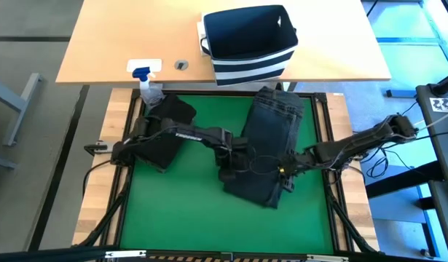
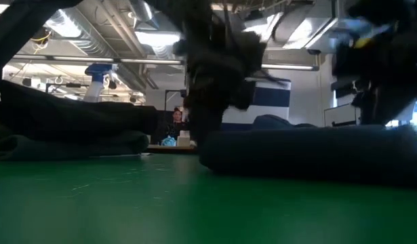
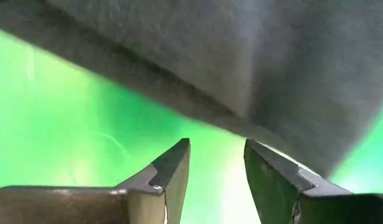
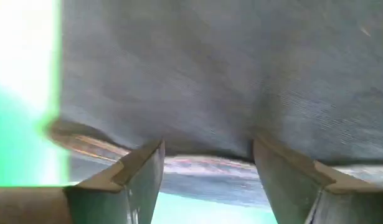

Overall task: Fold Laundry from Bin
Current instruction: Fold the blue pants

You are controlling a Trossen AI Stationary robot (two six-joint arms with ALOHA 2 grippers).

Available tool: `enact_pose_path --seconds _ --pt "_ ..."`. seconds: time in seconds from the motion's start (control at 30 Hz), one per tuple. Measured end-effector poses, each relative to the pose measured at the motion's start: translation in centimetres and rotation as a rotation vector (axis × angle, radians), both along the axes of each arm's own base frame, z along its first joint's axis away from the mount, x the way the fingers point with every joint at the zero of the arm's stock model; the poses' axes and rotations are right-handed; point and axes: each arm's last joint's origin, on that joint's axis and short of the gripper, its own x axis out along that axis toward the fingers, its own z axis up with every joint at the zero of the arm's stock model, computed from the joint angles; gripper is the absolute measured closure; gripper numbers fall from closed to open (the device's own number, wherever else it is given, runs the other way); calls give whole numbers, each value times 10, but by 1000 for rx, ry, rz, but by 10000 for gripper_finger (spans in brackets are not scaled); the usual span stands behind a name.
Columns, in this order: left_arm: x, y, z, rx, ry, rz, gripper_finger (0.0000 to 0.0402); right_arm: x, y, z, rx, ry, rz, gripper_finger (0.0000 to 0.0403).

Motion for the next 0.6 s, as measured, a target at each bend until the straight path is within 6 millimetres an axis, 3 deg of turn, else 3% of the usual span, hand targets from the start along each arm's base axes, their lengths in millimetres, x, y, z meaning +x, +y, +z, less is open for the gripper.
enact_pose_path --seconds 0.17,0.27,0.43,0.6 --pt "10 -33 68 76 -222 4 255 9 32 50 174 -157 45 159" --pt "16 -58 83 104 -361 -34 255 12 62 59 244 -278 59 159" --pt "25 -93 77 107 -513 -108 255 10 102 40 187 -302 59 173" --pt "28 -100 41 131 -511 -113 255 18 114 7 75 -221 36 258"
